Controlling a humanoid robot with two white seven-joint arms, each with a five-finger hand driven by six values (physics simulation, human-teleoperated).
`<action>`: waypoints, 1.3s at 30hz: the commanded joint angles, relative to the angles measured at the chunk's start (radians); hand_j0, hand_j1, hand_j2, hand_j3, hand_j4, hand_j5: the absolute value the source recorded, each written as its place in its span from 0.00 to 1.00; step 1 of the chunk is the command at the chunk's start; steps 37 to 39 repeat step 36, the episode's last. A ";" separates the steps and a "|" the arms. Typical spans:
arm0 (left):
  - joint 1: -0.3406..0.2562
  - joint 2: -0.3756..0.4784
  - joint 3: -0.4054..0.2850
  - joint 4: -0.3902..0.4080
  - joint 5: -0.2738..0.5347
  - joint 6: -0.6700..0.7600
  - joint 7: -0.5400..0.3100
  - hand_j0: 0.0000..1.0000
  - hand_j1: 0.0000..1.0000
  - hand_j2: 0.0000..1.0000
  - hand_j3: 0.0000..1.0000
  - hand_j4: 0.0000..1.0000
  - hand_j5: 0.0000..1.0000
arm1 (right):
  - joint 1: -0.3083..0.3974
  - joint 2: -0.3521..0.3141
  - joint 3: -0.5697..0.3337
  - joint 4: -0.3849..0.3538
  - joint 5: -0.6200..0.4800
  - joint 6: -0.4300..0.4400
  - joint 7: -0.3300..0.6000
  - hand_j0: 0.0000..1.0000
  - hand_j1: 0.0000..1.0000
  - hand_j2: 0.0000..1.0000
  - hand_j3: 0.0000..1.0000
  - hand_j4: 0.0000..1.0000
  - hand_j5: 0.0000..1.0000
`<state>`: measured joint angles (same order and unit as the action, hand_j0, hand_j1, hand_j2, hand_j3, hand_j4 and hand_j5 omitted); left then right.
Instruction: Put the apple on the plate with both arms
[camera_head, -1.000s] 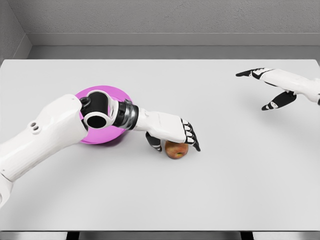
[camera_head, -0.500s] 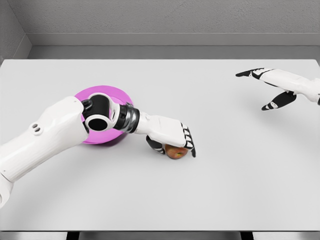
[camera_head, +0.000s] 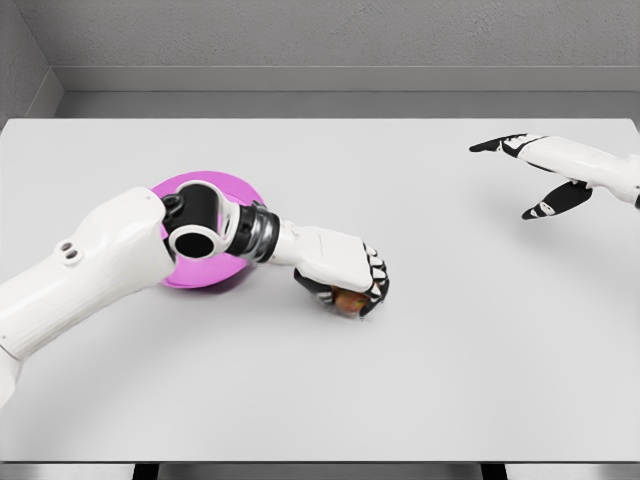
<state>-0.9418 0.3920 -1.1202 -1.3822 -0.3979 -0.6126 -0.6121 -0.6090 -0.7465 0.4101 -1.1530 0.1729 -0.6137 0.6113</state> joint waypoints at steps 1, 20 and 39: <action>0.000 0.044 0.031 -0.029 0.033 0.002 0.001 0.38 0.38 0.38 0.38 0.38 0.38 | 0.000 -0.001 -0.001 -0.002 -0.007 0.003 0.000 1.00 1.00 1.00 1.00 1.00 1.00; 0.058 0.389 0.278 0.106 0.225 0.002 0.001 0.98 0.98 0.98 0.98 0.98 0.98 | 0.000 -0.002 -0.001 -0.005 -0.007 0.003 0.000 1.00 1.00 1.00 1.00 1.00 1.00; 0.043 0.377 0.459 0.615 0.304 0.002 0.001 1.00 1.00 1.00 1.00 1.00 1.00 | 0.011 -0.002 -0.001 -0.007 -0.007 0.003 0.000 1.00 1.00 1.00 1.00 1.00 1.00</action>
